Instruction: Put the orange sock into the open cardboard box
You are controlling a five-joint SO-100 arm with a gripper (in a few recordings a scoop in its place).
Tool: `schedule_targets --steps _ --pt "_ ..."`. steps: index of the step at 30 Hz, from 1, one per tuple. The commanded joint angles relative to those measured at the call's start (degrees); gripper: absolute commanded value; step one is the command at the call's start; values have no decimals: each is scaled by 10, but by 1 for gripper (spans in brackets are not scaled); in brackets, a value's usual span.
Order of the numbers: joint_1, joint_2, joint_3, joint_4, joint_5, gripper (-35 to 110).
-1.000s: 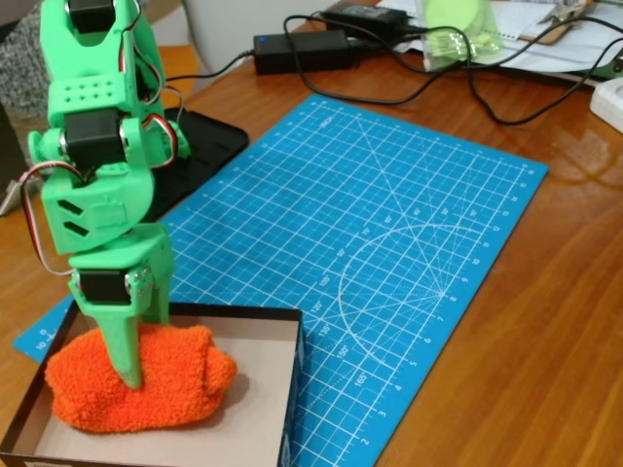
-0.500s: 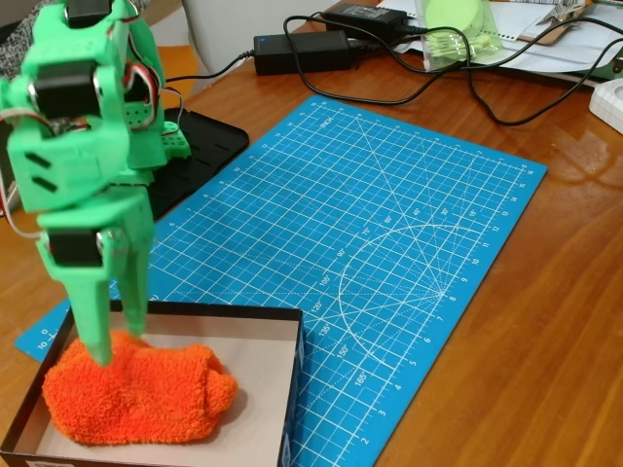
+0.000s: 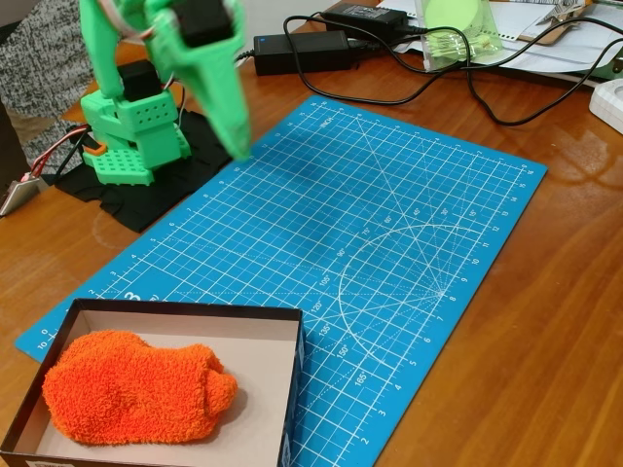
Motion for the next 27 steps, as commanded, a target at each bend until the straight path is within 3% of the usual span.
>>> schedule_targets --steps 1,6,14,27 --pt "-69 150 174 -18 -51 0" --pt "-145 285 389 -32 -67 0" --pt "-150 449 670 -100 -165 0" --pt "-3 739 922 -113 -568 0"
